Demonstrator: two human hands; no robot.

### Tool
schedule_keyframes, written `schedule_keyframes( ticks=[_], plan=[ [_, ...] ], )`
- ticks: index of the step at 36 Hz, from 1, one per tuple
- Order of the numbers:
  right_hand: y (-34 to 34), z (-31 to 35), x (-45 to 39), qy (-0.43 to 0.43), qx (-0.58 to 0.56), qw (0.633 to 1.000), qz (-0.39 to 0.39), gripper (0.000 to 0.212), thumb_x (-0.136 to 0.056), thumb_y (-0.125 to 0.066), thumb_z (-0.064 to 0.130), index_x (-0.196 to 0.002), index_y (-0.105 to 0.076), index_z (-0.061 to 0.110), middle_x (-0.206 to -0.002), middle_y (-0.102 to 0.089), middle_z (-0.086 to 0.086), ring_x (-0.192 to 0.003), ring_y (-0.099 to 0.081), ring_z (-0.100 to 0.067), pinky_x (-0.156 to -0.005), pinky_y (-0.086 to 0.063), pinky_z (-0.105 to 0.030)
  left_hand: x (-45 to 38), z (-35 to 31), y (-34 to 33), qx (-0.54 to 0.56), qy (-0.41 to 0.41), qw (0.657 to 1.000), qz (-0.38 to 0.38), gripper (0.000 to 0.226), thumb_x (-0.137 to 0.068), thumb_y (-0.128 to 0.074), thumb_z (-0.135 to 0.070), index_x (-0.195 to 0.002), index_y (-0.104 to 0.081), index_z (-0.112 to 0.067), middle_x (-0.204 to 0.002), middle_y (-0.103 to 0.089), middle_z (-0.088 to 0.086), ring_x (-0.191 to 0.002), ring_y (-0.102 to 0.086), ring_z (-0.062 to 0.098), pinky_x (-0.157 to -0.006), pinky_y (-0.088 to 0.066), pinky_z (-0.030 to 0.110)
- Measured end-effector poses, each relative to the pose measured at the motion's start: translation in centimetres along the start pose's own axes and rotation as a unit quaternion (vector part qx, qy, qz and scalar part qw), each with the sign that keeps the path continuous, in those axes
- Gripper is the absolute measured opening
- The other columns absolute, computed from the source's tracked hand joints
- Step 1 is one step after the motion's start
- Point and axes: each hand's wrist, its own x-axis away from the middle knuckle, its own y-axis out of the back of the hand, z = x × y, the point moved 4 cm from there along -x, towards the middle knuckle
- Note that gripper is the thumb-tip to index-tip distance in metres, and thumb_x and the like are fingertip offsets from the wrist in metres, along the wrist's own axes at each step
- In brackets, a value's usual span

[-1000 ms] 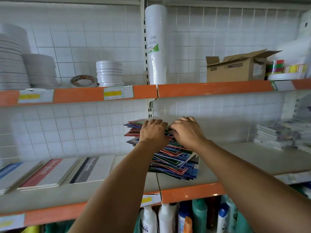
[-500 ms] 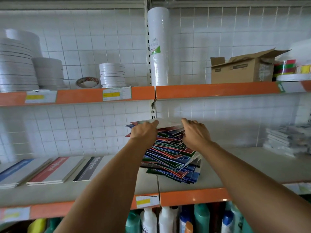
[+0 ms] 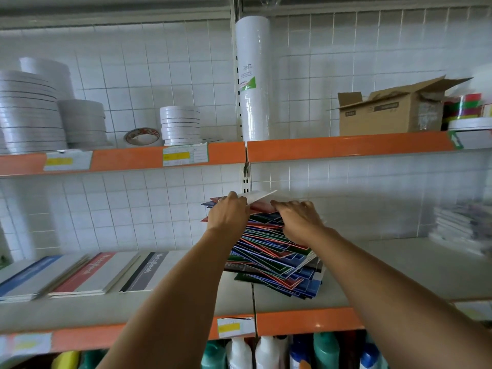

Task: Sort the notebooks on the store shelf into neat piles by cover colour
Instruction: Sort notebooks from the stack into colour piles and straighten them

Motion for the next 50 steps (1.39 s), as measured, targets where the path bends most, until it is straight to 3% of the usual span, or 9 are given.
schedule_keyframes(
  ticks=[7,13,15,18,21,25,29,38,50],
  plan=[
    [0.6,-0.8,0.4,0.047,0.090,0.992,-0.081,0.050,-0.089,-0.051,0.002,-0.136,-0.049,0.020,-0.129,-0.049,-0.003,-0.123,-0.041,-0.022,-0.101,-0.029,-0.035,0.2,-0.2,-0.4,-0.008,0.014,1.000,0.019,0.026,-0.101,-0.036,-0.016,-0.118,-0.054,-0.010,-0.108,-0.063,0.014,-0.091,-0.063,0.031,-0.076,-0.054,0.039],
    [0.5,-1.7,1.0,0.037,0.004,0.998,-0.057,0.040,-0.090,-0.056,0.006,-0.129,-0.052,0.015,-0.133,-0.048,-0.002,-0.123,-0.042,-0.020,-0.105,-0.033,-0.032,0.6,-0.4,-0.2,-0.013,-0.004,1.000,0.014,0.044,-0.091,-0.040,0.004,-0.130,-0.051,-0.015,-0.117,-0.060,0.015,-0.097,-0.062,0.032,-0.079,-0.054,0.043],
    [0.7,-1.6,1.3,0.026,-0.030,0.999,-0.025,0.046,-0.087,-0.055,-0.002,-0.130,-0.047,0.013,-0.128,-0.053,-0.004,-0.111,-0.052,-0.020,-0.089,-0.044,-0.027,0.7,-0.3,0.0,-0.013,-0.013,1.000,0.009,0.047,-0.092,-0.039,0.005,-0.132,-0.050,-0.017,-0.120,-0.059,0.013,-0.100,-0.061,0.031,-0.081,-0.053,0.042],
    [1.2,-1.6,1.7,0.011,-0.035,0.999,0.010,0.056,-0.085,-0.050,-0.010,-0.133,-0.042,0.017,-0.113,-0.060,-0.006,-0.083,-0.053,-0.018,-0.060,-0.036,-0.021,1.0,-0.1,0.1,-0.011,-0.012,1.000,0.004,0.042,-0.094,-0.038,0.001,-0.129,-0.053,-0.018,-0.114,-0.060,0.012,-0.096,-0.061,0.029,-0.080,-0.051,0.041],
    [1.8,-1.6,2.1,0.025,-0.002,1.000,-0.009,0.067,-0.085,-0.046,-0.011,-0.140,-0.041,0.027,-0.123,-0.060,-0.006,-0.094,-0.056,-0.020,-0.069,-0.039,-0.026,1.6,0.2,0.5,-0.005,-0.006,1.000,0.000,0.035,-0.094,-0.038,-0.002,-0.122,-0.053,-0.017,-0.108,-0.062,0.011,-0.092,-0.060,0.029,-0.081,-0.051,0.040],
    [1.8,-1.1,2.4,0.062,0.022,0.998,-0.023,0.086,-0.084,-0.038,-0.015,-0.151,-0.017,0.036,-0.131,-0.055,-0.006,-0.103,-0.052,-0.020,-0.079,-0.044,-0.030,2.8,0.8,1.1,-0.026,0.003,1.000,-0.006,0.033,-0.095,-0.043,-0.008,-0.126,-0.050,-0.018,-0.116,-0.060,0.009,-0.099,-0.059,0.027,-0.082,-0.050,0.036],
    [1.5,-0.3,2.7,0.087,0.030,0.996,0.009,0.088,-0.087,-0.035,-0.018,-0.152,-0.007,0.033,-0.158,-0.018,-0.005,-0.140,-0.031,-0.028,-0.110,-0.036,-0.041,4.3,1.7,1.8,-0.052,0.023,0.998,0.005,0.039,-0.095,-0.041,-0.008,-0.132,-0.047,-0.021,-0.125,-0.058,0.008,-0.107,-0.058,0.028,-0.087,-0.049,0.038],
    [2.1,2.6,4.4,0.098,0.028,0.995,0.000,0.064,-0.100,-0.037,0.001,-0.151,-0.015,0.032,-0.159,-0.016,-0.005,-0.136,-0.038,-0.031,-0.104,-0.043,-0.044,10.2,4.6,3.9,-0.084,0.106,0.991,0.003,0.047,-0.098,-0.036,-0.008,-0.143,-0.039,-0.023,-0.138,-0.050,0.006,-0.116,-0.053,0.030,-0.093,-0.045,0.038],
    [3.0,10.9,6.5,0.182,0.012,0.983,-0.009,0.071,-0.094,-0.037,-0.011,-0.152,-0.018,0.026,-0.160,-0.014,-0.005,-0.143,-0.024,-0.030,-0.111,-0.031,-0.041,18.2,10.6,6.7,-0.110,0.196,0.974,0.012,0.047,-0.100,-0.038,-0.011,-0.145,-0.038,-0.024,-0.133,-0.052,0.012,-0.114,-0.055,0.033,-0.088,-0.045,0.040]
  ],
)
